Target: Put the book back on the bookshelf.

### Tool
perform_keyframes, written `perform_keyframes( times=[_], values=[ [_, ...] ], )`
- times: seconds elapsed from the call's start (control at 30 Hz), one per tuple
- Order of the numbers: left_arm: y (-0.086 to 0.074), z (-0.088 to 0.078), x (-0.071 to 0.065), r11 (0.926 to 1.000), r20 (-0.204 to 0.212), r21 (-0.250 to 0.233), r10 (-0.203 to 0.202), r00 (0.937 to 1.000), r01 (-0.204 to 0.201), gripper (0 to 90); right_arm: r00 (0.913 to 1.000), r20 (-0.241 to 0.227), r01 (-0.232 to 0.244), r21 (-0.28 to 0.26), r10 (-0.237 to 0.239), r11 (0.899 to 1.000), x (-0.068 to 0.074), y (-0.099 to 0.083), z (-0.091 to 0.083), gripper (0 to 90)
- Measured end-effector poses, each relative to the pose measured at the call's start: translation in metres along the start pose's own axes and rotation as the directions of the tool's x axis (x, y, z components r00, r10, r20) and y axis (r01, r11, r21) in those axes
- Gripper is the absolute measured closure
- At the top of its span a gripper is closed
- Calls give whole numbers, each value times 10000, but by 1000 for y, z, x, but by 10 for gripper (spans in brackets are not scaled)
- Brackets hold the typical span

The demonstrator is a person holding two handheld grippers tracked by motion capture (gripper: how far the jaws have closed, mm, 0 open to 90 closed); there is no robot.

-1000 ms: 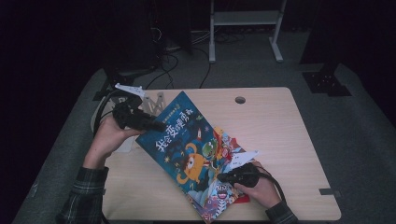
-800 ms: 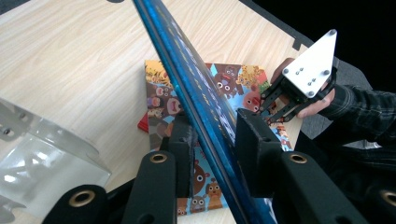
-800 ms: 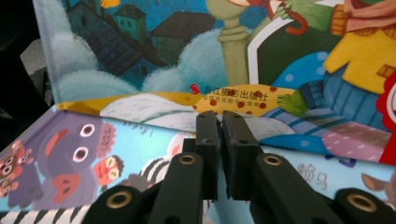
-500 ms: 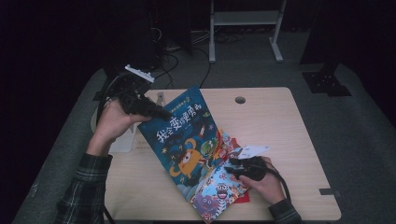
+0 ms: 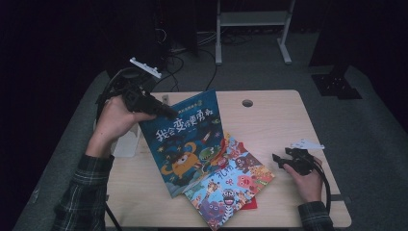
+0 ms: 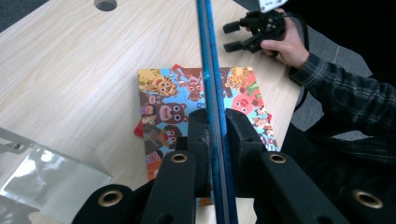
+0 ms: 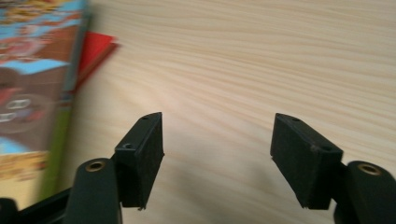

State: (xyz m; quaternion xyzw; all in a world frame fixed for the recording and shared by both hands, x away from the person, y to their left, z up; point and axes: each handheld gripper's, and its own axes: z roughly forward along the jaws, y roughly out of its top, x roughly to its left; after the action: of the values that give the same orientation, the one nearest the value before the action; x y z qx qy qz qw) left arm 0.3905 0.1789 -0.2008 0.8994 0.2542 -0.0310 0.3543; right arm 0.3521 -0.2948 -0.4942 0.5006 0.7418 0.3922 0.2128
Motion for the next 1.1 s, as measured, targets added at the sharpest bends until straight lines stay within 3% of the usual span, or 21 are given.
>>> perform_keyframes(
  times=[0.27,0.53,0.6,0.87,1.1],
  values=[
    [6,-1,-11,9992,47,112,371,9993,-371,827,9963,816,-296,210,278,9993,-10,-3,5,283],
    [6,-7,-17,9976,-144,52,692,9975,-691,827,9911,1208,-628,574,555,9964,-13,-3,8,236],
    [4,-12,-18,9977,-306,-20,670,9973,-671,827,9877,1500,-546,664,441,9963,-12,-3,9,219],
    [-8,-31,-17,9987,-800,-144,484,9956,-497,827,9878,1502,-519,706,409,9962,-11,-3,9,216],
    [-35,-66,-9,9985,-1158,-555,-46,9933,-18,828,9879,1499,-515,707,404,9962,-11,-3,9,216]
  ],
)
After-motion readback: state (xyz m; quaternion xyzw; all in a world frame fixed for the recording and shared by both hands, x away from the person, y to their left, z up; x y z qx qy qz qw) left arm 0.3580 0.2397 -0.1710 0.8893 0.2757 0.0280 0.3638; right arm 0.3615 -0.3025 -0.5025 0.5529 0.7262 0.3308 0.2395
